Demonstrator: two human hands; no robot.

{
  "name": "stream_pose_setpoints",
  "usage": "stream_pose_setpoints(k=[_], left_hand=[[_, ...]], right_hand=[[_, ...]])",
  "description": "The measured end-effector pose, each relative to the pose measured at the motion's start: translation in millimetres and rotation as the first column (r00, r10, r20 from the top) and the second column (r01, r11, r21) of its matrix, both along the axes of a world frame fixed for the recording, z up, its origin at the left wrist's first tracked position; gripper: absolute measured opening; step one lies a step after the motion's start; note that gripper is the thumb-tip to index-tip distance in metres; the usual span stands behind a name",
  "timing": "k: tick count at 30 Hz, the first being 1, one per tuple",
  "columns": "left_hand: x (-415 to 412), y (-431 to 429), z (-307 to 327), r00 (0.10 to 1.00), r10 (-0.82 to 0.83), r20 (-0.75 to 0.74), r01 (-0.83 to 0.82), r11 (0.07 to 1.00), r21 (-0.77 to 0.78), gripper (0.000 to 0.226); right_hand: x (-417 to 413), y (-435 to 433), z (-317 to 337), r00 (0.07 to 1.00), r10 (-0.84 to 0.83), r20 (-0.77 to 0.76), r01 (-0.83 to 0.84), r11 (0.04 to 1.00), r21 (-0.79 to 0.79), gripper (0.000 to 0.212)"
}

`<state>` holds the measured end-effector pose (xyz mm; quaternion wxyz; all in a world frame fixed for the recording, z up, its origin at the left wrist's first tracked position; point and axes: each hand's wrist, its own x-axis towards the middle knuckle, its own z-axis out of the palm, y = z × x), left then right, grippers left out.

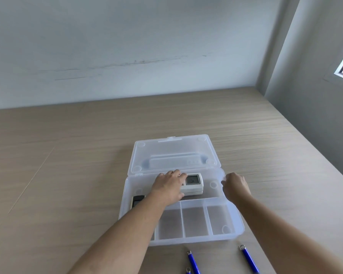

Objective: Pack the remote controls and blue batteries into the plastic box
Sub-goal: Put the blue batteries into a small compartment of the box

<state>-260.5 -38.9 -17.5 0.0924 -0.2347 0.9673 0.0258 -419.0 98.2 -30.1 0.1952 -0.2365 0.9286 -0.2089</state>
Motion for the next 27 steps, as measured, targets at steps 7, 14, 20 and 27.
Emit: stream_pose_setpoints(k=[7, 14, 20, 27], left_hand=[[78, 11, 31, 0.848, 0.241, -0.471, -0.288, 0.957, -0.028, 0.016], [204, 39, -5, 0.637, 0.688, -0.348, -0.723, 0.689, 0.037, 0.033], [242, 69, -58, 0.571, 0.815, 0.093, -0.82, 0.561, 0.116, 0.051], [230, 76, -74, 0.523, 0.842, 0.134, -0.841, 0.483, 0.245, 0.044]], right_hand=[[81, 0, 42, 0.95, 0.164, -0.264, -0.24, 0.927, -0.288, 0.023], [189, 33, 20, 0.835, 0.547, -0.056, -0.547, 0.837, 0.009, 0.036], [203, 61, -15, 0.805, 0.579, 0.129, -0.571, 0.697, 0.434, 0.016], [206, 64, -35, 0.86, 0.479, 0.176, -0.51, 0.787, 0.347, 0.004]])
